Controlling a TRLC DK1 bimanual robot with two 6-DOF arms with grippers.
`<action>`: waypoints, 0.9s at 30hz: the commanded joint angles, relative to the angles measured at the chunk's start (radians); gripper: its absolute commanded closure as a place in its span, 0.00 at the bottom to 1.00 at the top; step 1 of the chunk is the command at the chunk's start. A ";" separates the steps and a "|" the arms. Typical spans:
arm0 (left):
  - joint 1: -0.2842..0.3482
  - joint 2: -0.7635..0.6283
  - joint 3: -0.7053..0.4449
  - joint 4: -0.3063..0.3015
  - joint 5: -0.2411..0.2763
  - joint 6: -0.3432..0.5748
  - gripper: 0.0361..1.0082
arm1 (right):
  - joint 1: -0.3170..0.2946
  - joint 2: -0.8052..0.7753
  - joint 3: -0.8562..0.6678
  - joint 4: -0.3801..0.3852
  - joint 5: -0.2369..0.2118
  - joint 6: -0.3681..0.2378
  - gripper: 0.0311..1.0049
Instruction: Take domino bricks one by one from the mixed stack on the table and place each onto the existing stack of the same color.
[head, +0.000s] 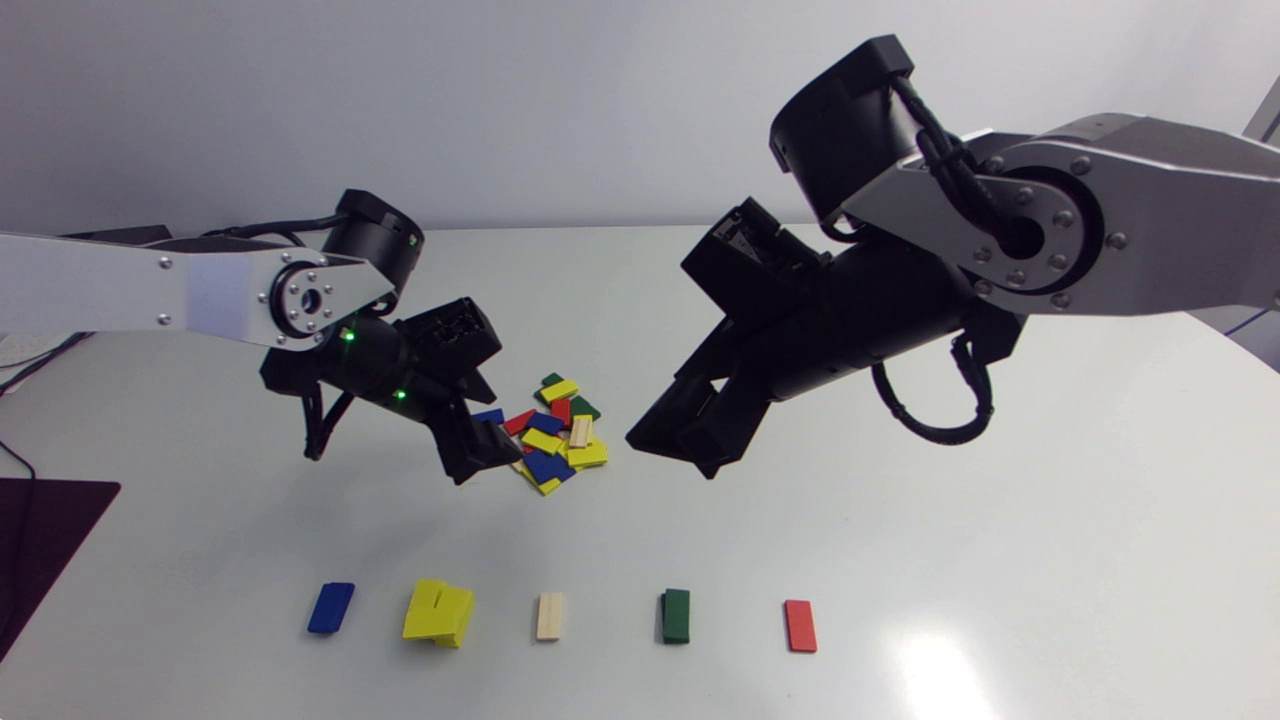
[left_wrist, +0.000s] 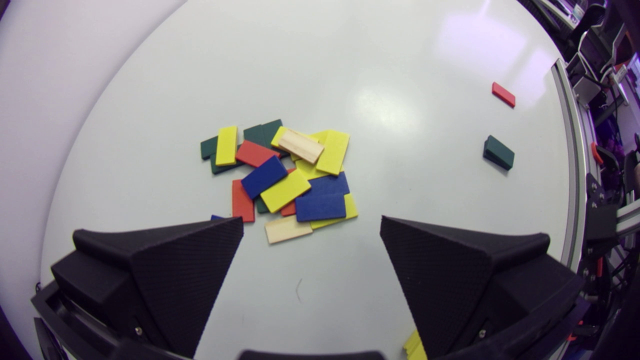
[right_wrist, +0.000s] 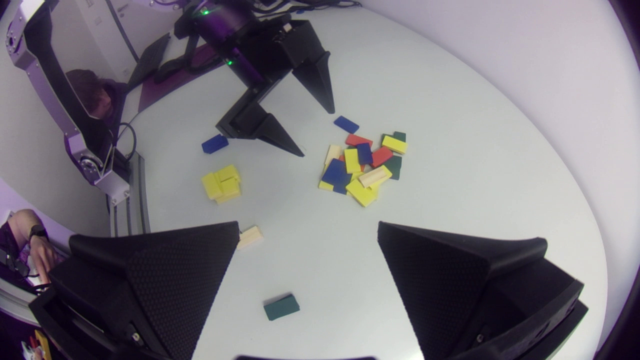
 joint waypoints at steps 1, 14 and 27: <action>-0.030 0.060 0.044 0.007 -0.011 -0.016 0.04 | -0.004 0.022 -0.015 0.009 0.005 0.017 0.04; -0.076 0.207 0.108 0.046 -0.117 -0.145 0.07 | -0.010 0.057 0.007 0.014 0.003 0.011 0.04; -0.099 0.259 0.110 0.033 -0.137 -0.171 0.09 | -0.011 0.070 -0.007 0.023 0.002 0.011 0.04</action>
